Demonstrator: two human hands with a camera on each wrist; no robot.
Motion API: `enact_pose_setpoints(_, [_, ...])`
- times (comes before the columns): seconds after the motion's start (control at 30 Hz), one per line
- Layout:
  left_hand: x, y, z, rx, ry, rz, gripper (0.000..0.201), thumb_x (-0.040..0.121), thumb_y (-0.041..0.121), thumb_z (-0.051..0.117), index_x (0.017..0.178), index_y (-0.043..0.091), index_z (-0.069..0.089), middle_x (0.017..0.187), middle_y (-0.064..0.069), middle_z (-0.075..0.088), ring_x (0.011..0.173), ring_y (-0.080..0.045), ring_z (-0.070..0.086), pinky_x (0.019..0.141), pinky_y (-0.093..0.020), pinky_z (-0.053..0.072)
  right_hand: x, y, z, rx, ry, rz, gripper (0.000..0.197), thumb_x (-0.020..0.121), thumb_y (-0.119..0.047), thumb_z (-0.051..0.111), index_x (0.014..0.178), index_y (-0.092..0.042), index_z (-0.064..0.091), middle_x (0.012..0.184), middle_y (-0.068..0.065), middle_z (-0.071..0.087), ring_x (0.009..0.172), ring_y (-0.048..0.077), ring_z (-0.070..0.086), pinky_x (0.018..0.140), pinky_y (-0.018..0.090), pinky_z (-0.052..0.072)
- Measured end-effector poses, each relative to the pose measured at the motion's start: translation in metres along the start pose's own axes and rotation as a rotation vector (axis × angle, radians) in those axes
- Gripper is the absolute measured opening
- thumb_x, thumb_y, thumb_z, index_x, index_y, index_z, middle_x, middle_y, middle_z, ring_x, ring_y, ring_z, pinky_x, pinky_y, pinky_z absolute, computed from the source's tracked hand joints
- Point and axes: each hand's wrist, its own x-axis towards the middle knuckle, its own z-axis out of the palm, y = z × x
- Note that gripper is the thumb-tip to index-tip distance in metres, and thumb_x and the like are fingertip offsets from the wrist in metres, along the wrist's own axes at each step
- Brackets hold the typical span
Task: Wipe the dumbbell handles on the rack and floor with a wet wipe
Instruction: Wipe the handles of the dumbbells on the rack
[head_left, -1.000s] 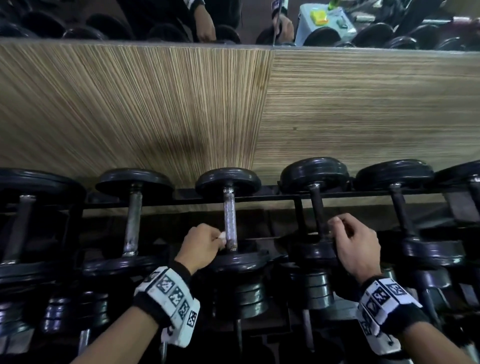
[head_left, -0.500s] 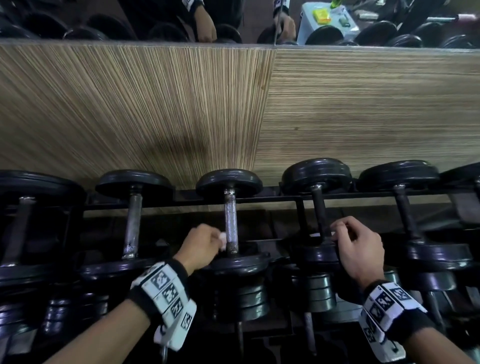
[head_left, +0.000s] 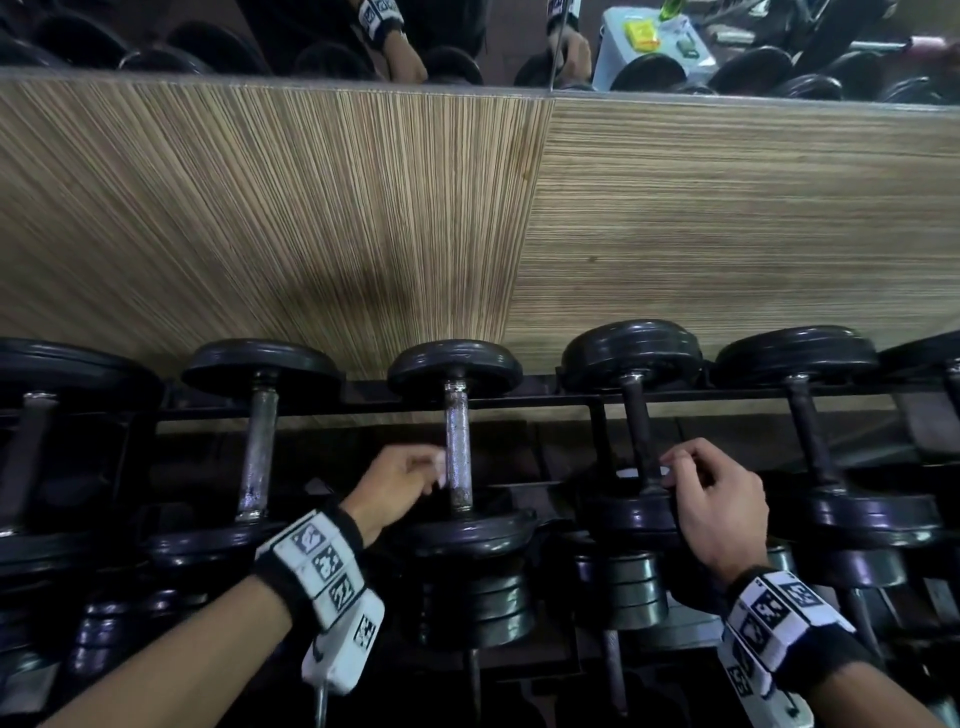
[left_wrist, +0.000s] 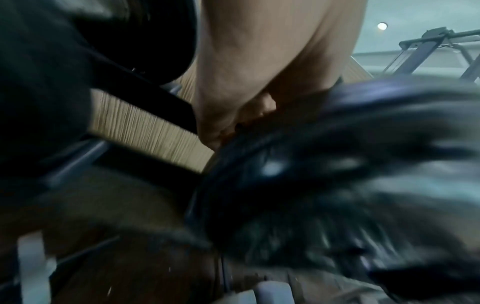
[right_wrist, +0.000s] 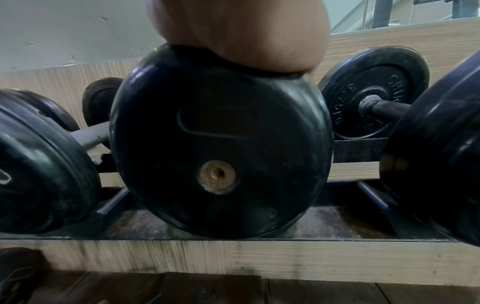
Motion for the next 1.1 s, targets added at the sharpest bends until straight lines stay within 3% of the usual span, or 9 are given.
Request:
enact_pose_setpoints(0.07, [-0.014, -0.011, 0.0, 0.026, -0.114, -0.04, 0.018, 0.095, 0.0, 0.059, 0.081, -0.003, 0.071, 0.078, -0.003, 0.068, 0.076, -0.005, 0.06, 0.078, -0.017, 0.044, 0.0, 0.001, 0.0, -0.003, -0.001, -0.001, 0.022, 0.094, -0.021, 0.054, 0.076, -0.031, 0.063, 0.068, -0.009, 0.069, 0.066, 0.018, 0.065, 0.066, 0.045, 0.055])
enact_pose_setpoints(0.13, [-0.014, -0.006, -0.002, 0.027, -0.128, -0.044, 0.019, 0.093, -0.003, 0.059, 0.076, -0.002, 0.07, 0.072, -0.002, 0.067, 0.071, -0.002, 0.06, 0.077, -0.018, 0.044, 0.0, 0.002, 0.0, 0.007, -0.001, -0.009, 0.021, 0.093, -0.028, 0.051, 0.076, -0.031, 0.063, 0.067, -0.009, 0.069, 0.066, 0.017, 0.065, 0.065, 0.045, 0.055])
enact_pose_setpoints(0.27, [0.009, 0.034, -0.002, -0.133, 0.075, -0.05, 0.018, 0.092, -0.012, 0.054, 0.095, 0.001, 0.065, 0.071, -0.003, 0.059, 0.049, 0.005, 0.055, 0.051, -0.008, 0.041, -0.001, 0.0, 0.0, 0.016, 0.015, -0.025, 0.024, 0.086, -0.038, 0.044, 0.075, -0.031, 0.063, 0.068, -0.01, 0.069, 0.067, 0.019, 0.066, 0.066, 0.046, 0.055])
enact_pose_setpoints(0.4, [0.032, 0.044, -0.008, -0.227, 0.158, -0.037, 0.018, 0.098, 0.004, 0.056, 0.114, 0.007, 0.064, 0.083, -0.001, 0.062, 0.059, 0.002, 0.056, 0.053, -0.005, 0.041, -0.002, -0.003, 0.0, 0.018, 0.012, -0.008, 0.024, 0.084, -0.04, 0.043, 0.074, -0.032, 0.063, 0.069, -0.01, 0.069, 0.067, 0.019, 0.064, 0.066, 0.045, 0.054])
enact_pose_setpoints(0.57, [0.008, 0.004, -0.005, -0.067, -0.052, -0.015, 0.025, 0.095, -0.005, 0.056, 0.079, 0.009, 0.069, 0.069, 0.004, 0.065, 0.065, 0.0, 0.057, 0.068, -0.016, 0.044, -0.003, -0.004, -0.001, 0.018, 0.014, -0.005, 0.022, 0.088, -0.037, 0.046, 0.074, -0.031, 0.063, 0.068, -0.009, 0.069, 0.066, 0.017, 0.065, 0.066, 0.044, 0.054])
enact_pose_setpoints(0.7, [-0.016, -0.008, -0.008, 0.003, -0.206, -0.049, 0.017, 0.096, 0.005, 0.06, 0.085, -0.003, 0.07, 0.081, 0.001, 0.069, 0.08, 0.001, 0.063, 0.082, -0.009, 0.043, -0.003, -0.003, -0.001, 0.011, 0.015, -0.003, 0.022, 0.09, -0.036, 0.047, 0.075, -0.032, 0.063, 0.067, -0.009, 0.069, 0.066, 0.017, 0.065, 0.065, 0.044, 0.055])
enact_pose_setpoints(0.83, [0.006, 0.017, -0.008, -0.076, -0.067, -0.054, 0.015, 0.095, -0.004, 0.056, 0.092, 0.005, 0.067, 0.071, 0.002, 0.063, 0.058, 0.007, 0.056, 0.059, -0.007, 0.042, -0.003, -0.004, -0.001, 0.003, 0.018, -0.009, 0.023, 0.088, -0.038, 0.045, 0.075, -0.032, 0.063, 0.067, -0.009, 0.069, 0.065, 0.015, 0.065, 0.064, 0.042, 0.054])
enact_pose_setpoints(0.93, [0.033, 0.03, -0.01, -0.156, 0.052, -0.1, 0.016, 0.098, 0.009, 0.057, 0.107, 0.018, 0.067, 0.082, 0.007, 0.066, 0.068, 0.001, 0.058, 0.061, -0.018, 0.037, -0.004, -0.005, -0.001, 0.01, 0.018, -0.011, 0.023, 0.087, -0.038, 0.045, 0.074, -0.032, 0.063, 0.066, -0.009, 0.068, 0.064, 0.015, 0.064, 0.062, 0.042, 0.054])
enact_pose_setpoints(1.1, [0.037, 0.029, -0.008, -0.188, 0.075, -0.1, 0.017, 0.101, 0.015, 0.055, 0.111, 0.024, 0.066, 0.089, 0.01, 0.068, 0.076, -0.002, 0.057, 0.063, -0.017, 0.037, -0.003, -0.004, -0.001, 0.024, 0.018, -0.009, 0.022, 0.089, -0.037, 0.046, 0.074, -0.032, 0.062, 0.064, -0.009, 0.068, 0.064, 0.015, 0.064, 0.063, 0.042, 0.054])
